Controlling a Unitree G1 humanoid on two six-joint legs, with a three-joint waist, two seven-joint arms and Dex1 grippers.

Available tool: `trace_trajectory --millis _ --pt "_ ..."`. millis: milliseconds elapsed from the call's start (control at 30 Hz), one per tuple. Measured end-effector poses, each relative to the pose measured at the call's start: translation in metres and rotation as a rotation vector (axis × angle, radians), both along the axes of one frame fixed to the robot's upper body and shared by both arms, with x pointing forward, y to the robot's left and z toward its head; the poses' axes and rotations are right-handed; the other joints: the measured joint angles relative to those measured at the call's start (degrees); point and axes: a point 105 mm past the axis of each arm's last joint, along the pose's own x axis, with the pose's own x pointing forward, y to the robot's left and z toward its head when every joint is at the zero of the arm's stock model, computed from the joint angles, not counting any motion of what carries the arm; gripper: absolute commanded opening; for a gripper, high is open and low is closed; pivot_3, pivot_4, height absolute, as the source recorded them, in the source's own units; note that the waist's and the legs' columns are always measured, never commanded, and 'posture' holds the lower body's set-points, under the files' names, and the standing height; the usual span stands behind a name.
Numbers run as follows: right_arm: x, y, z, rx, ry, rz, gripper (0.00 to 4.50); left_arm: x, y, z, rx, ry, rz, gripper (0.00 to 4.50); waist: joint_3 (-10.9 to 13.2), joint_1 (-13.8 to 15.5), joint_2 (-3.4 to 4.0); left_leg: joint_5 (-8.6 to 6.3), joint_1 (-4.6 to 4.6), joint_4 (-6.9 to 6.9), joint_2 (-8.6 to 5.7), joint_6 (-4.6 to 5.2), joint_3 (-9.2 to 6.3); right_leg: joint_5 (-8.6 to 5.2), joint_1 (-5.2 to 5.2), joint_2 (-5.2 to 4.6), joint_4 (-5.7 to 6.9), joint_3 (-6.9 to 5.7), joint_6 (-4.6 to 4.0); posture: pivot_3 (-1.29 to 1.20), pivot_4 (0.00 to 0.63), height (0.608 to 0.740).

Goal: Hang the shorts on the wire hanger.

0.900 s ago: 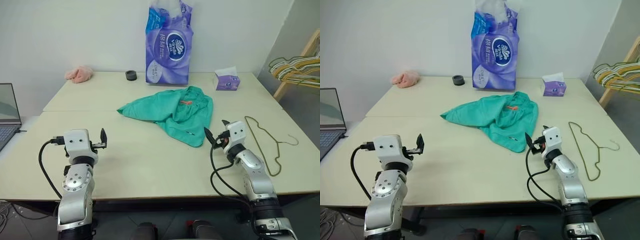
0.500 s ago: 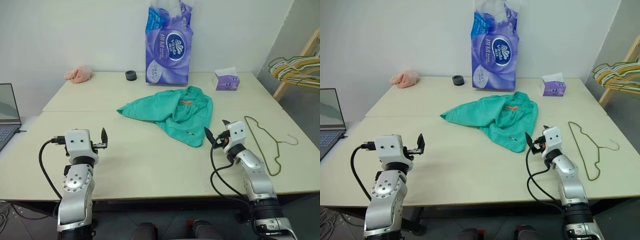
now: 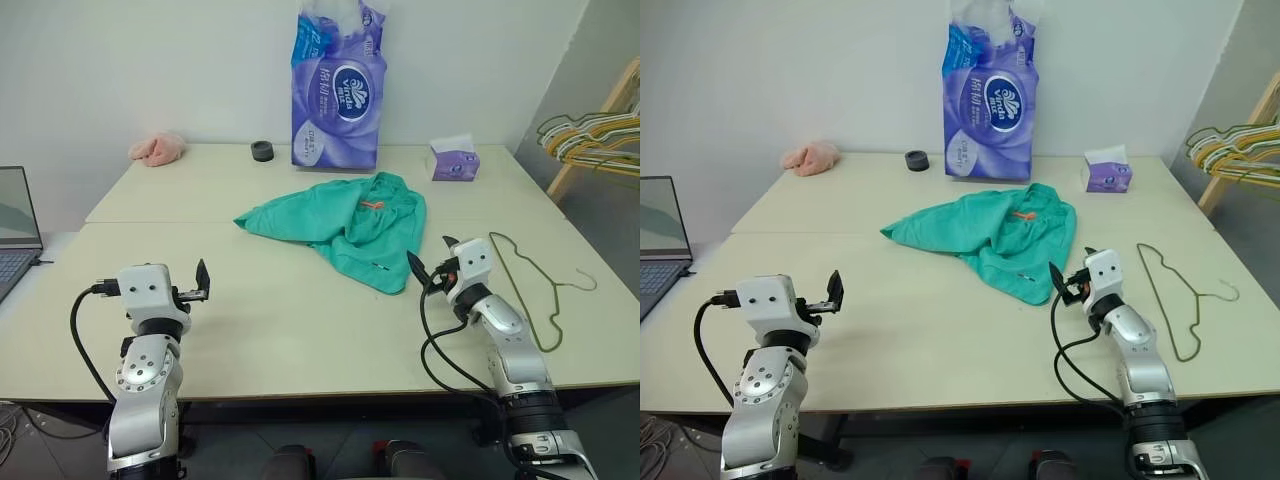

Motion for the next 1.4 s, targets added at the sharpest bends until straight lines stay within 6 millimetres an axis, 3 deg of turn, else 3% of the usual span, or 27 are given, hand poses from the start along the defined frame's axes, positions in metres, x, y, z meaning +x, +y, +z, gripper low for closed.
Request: trace_trajectory --millis 167,300,400,500,633,733,967,1133,1400 --pt "0.0 0.005 0.0 -0.009 0.003 0.041 4.47 0.0 -0.002 0.0 0.002 -0.003 -0.019 4.5 0.0 0.0 0.0 0.0 0.0 0.0 -0.01 0.0 0.0 0.0 0.0 0.0 0.0 0.0 0.0 0.09 0.038 0.74" --pt "-0.013 0.026 0.007 -0.042 0.031 0.251 4.47 0.007 -0.021 -0.004 0.043 0.052 -0.141 4.5 0.1 0.0 0.12 0.0 0.0 0.0 -0.03 0.0 0.0 -0.08 0.0 0.0 -0.02 -0.01 0.13 0.04 0.041 0.74" --pt "-0.045 0.044 0.024 -0.145 0.094 0.573 4.47 0.021 -0.066 -0.008 0.071 0.125 -0.369 4.5 0.2 0.2 0.37 0.01 -0.06 0.04 -0.08 0.03 -0.05 -0.14 0.06 -0.04 -0.14 -0.05 0.27 0.02 0.043 0.74" --pt "-0.07 0.045 0.036 -0.209 0.159 0.745 4.47 0.034 -0.112 -0.003 0.084 0.144 -0.561 4.5 0.2 -0.3 0.21 0.0 -0.04 0.04 -0.09 0.03 -0.04 -0.13 0.12 0.03 -0.22 -0.01 0.29 -0.02 0.042 0.74" --pt "-0.082 0.037 0.036 -0.26 0.242 0.799 4.47 0.048 -0.161 -0.001 0.093 0.187 -0.737 4.5 0.2 -1.4 0.21 0.0 -0.05 0.03 -0.18 0.03 0.0 -0.13 0.1 0.12 -0.22 0.01 0.3 -0.05 0.041 0.74" --pt "-0.085 0.033 0.04 -0.274 0.252 0.802 4.47 0.056 -0.197 -0.011 0.096 0.249 -0.836 4.5 0.2 -2.2 0.2 0.0 -0.07 0.01 -0.18 0.03 0.02 -0.15 0.07 0.22 -0.24 0.03 0.29 -0.08 0.042 0.74" --pt "-0.08 0.023 0.052 -0.314 0.217 0.756 4.47 0.076 -0.261 -0.009 0.028 0.304 -0.939 4.5 0.2 -3.4 0.17 -0.01 -0.13 0.01 -0.2 0.04 0.08 -0.15 0.04 0.22 -0.34 0.1 0.32 -0.11 0.046 0.74" --pt "-0.065 0.006 0.058 -0.33 0.171 0.67 4.47 0.082 -0.281 -0.022 0.05 0.372 -0.958 4.5 0.2 -4.0 0.17 -0.01 -0.13 -0.01 -0.19 0.05 0.13 -0.15 0.05 0.23 -0.42 0.12 0.33 -0.13 0.047 0.74" --pt "-0.055 -0.006 0.065 -0.338 0.126 0.615 4.47 0.093 -0.264 -0.06 0.033 0.514 -0.855 4.5 0.2 -4.8 0.18 -0.02 -0.14 -0.04 -0.18 0.05 0.12 -0.14 0.04 0.23 -0.48 0.15 0.35 -0.14 0.045 0.74"
